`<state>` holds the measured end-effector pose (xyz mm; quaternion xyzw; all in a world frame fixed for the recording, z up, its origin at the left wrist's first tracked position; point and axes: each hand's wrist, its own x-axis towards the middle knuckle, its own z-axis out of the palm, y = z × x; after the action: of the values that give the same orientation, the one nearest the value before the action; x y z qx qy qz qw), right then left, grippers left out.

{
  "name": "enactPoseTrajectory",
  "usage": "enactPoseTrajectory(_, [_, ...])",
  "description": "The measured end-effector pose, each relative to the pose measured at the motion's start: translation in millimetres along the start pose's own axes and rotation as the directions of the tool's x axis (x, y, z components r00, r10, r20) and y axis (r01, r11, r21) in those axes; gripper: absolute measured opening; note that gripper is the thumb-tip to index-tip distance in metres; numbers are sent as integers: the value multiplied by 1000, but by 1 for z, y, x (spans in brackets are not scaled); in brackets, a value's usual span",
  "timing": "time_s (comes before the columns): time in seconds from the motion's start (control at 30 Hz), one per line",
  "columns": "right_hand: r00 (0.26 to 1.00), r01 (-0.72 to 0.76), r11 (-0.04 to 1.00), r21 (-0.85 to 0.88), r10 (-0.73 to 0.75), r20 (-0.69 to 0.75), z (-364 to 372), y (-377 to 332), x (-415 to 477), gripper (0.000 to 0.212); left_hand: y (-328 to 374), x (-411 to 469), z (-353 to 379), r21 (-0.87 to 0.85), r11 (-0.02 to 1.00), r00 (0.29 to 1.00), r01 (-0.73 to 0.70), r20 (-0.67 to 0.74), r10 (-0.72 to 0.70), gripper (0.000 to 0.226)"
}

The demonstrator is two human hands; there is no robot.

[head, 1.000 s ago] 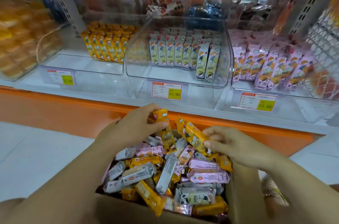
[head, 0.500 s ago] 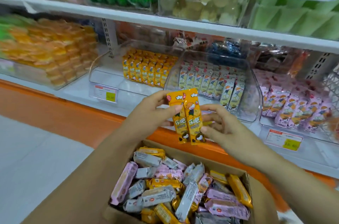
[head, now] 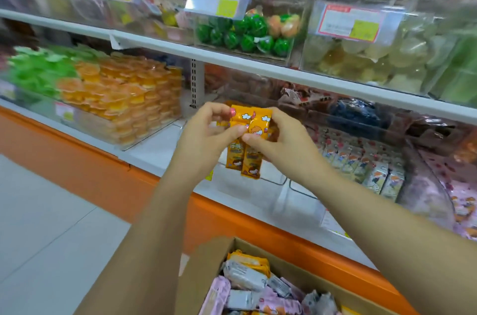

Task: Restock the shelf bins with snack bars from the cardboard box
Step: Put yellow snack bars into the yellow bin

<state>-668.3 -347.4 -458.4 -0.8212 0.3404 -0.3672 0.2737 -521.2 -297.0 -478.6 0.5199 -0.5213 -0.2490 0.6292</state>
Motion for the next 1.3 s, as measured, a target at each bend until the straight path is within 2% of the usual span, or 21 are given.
enactPoseTrajectory(0.13, [1000,4,999,-48,-4,12,24,5,41,18,-22,28,-19,-27,1000,1000,14,-14,-15,12])
enactPoseTrajectory(0.2, [1000,-21,998,-60,23,22,38,16,58,17,-37,38,-30,6,1000,1000,15,-24,-15,15])
enactPoseTrajectory(0.27, [997,-73,994,-78,72,-9,53,33,78,18,-57,46,-42,133,991,996,3,-92,9,16])
enactPoseTrajectory(0.37, [986,-165,983,-84,162,-47,76,63,111,20,-89,53,-53,334,940,982,65,-187,-2,21])
enactPoseTrajectory(0.43, [978,-208,972,-111,204,-48,91,82,130,20,-105,56,-57,384,920,978,83,-208,-1,26])
enactPoseTrajectory(0.5, [974,-225,961,-163,222,-35,104,97,144,19,-116,59,-59,380,922,978,75,-210,7,26])
enactPoseTrajectory(0.6, [962,-270,955,-122,272,1,117,111,158,20,-126,62,-58,325,940,977,104,-212,-34,27])
enactPoseTrajectory(0.67, [955,-293,943,-156,297,-2,122,119,162,29,-130,64,-57,307,945,974,115,-221,-47,26])
enactPoseTrajectory(0.8, [983,-181,874,-451,177,-51,130,126,155,59,-135,66,-56,312,940,969,137,-240,-61,24])
enactPoseTrajectory(0.87, [994,-110,824,-556,103,-44,128,124,153,59,-137,66,-54,331,934,965,135,-256,-49,23])
enactPoseTrajectory(0.97, [999,-28,743,-669,31,-7,122,121,152,46,-137,66,-52,332,934,964,131,-262,-42,24])
enactPoseTrajectory(1.03, [997,31,702,-711,30,72,120,124,152,42,-136,66,-52,330,934,963,134,-265,-44,24])
enactPoseTrajectory(1.1, [991,53,706,-706,50,124,119,128,152,47,-136,66,-51,333,933,962,139,-270,-47,25])
enactPoseTrajectory(1.3, [993,20,705,-709,66,93,109,124,145,55,-132,62,-45,337,928,961,157,-270,-64,29])
